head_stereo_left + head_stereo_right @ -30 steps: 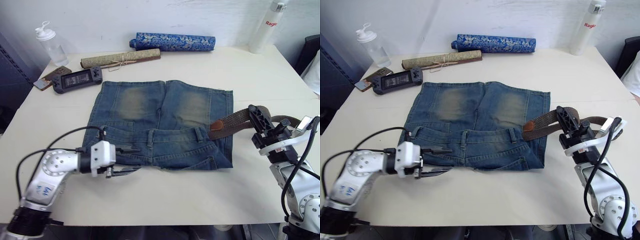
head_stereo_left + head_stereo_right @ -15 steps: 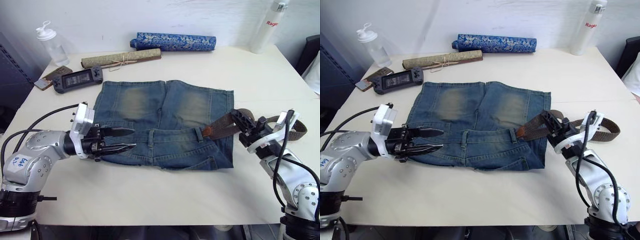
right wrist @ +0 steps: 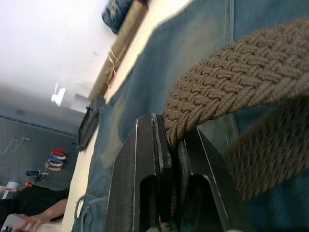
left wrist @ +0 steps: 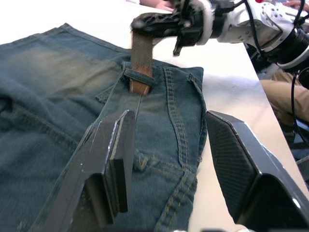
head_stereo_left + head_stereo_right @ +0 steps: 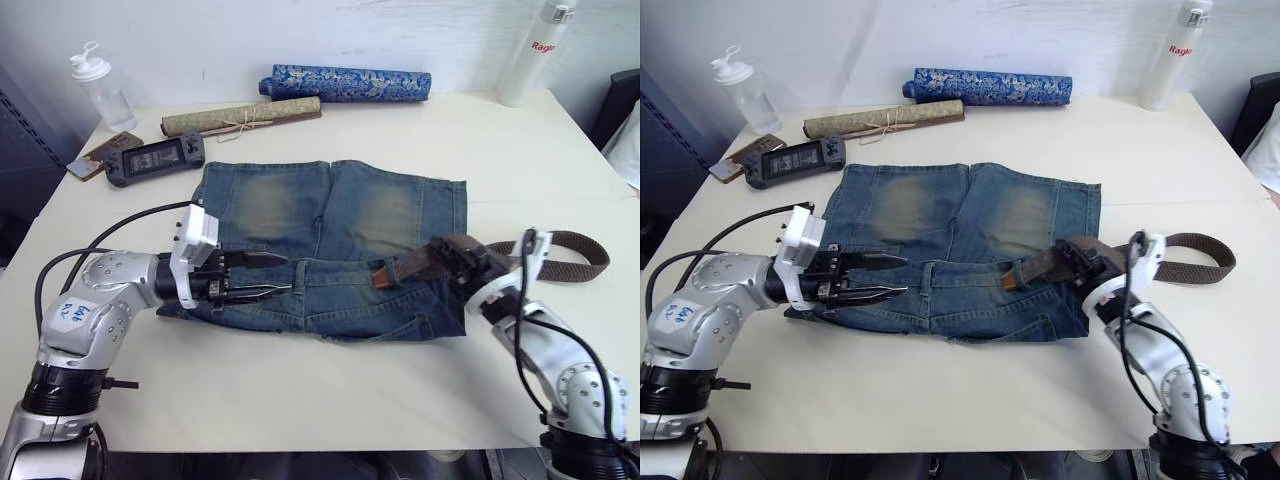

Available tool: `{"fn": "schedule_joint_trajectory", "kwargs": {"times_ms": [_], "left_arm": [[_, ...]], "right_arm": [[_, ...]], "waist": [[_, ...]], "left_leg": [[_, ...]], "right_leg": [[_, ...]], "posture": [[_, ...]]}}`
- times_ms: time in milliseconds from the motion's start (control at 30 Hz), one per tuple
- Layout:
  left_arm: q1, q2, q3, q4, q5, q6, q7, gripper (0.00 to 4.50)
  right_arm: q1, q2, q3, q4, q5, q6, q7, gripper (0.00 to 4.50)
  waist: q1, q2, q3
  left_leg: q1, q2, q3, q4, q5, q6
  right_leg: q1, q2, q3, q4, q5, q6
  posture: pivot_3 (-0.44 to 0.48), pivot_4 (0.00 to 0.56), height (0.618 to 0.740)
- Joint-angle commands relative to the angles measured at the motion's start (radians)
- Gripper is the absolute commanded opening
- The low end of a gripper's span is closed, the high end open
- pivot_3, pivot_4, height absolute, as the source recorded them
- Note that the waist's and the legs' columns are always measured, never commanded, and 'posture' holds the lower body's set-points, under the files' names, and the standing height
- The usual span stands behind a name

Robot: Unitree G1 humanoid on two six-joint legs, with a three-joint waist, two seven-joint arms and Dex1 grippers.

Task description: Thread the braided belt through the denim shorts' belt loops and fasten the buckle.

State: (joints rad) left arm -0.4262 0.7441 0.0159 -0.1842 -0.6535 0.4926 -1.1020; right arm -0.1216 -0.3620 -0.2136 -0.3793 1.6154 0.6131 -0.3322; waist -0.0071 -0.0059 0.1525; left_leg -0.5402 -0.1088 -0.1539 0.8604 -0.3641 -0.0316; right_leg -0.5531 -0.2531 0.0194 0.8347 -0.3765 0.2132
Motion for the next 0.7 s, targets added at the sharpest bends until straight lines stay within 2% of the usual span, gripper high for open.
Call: {"fn": "schedule_joint_trajectory", "kwargs": {"times_ms": [33,167,400,567,700], "left_arm": [[-0.037,-0.021,-0.029,0.030,0.067,-0.068,-0.020,2.57],[-0.079,-0.055,-0.080,0.078,0.154,-0.150,-0.030,2.57],[-0.217,-0.214,-0.283,0.280,0.464,-0.548,-0.002,2.57],[-0.271,-0.287,-0.346,0.380,0.598,-0.765,0.054,2.57],[-0.290,-0.309,-0.374,0.487,0.705,-0.950,0.110,2.57]], "right_arm": [[-0.001,0.045,0.052,-0.002,-0.021,0.012,-0.053,0.00],[0.003,0.082,0.077,0.011,-0.021,0.020,-0.090,0.00],[0.018,0.141,0.033,0.088,0.064,0.003,-0.160,0.00],[0.023,0.151,0.023,0.107,0.100,0.012,-0.190,0.00],[0.030,0.171,0.023,0.106,0.115,0.006,-0.203,0.00]], "waist": [[-0.003,0.000,0.000],[0.000,-0.003,-0.002],[0.000,-0.006,-0.004],[-0.002,-0.013,-0.008],[-0.015,-0.014,-0.009]], "left_leg": [[0.000,0.000,0.000,0.000,0.000,0.000],[0.000,0.000,-0.001,0.000,0.000,0.000],[0.001,0.000,-0.001,0.000,0.000,0.000],[0.001,0.000,0.000,0.000,0.000,0.000],[0.002,0.000,-0.001,0.000,0.000,0.000]], "right_leg": [[0.000,0.000,0.000,0.000,0.000,0.000],[0.000,0.000,0.000,0.000,0.000,0.000],[0.001,0.002,0.000,0.001,0.000,0.000],[0.001,0.002,0.000,0.001,0.000,0.000],[0.002,0.002,-0.001,0.001,0.000,0.000]], "posture": [[0.000,0.150,0.637],[0.000,0.150,0.637],[0.000,0.150,0.637],[0.000,0.150,0.637],[0.000,0.150,0.637]]}}
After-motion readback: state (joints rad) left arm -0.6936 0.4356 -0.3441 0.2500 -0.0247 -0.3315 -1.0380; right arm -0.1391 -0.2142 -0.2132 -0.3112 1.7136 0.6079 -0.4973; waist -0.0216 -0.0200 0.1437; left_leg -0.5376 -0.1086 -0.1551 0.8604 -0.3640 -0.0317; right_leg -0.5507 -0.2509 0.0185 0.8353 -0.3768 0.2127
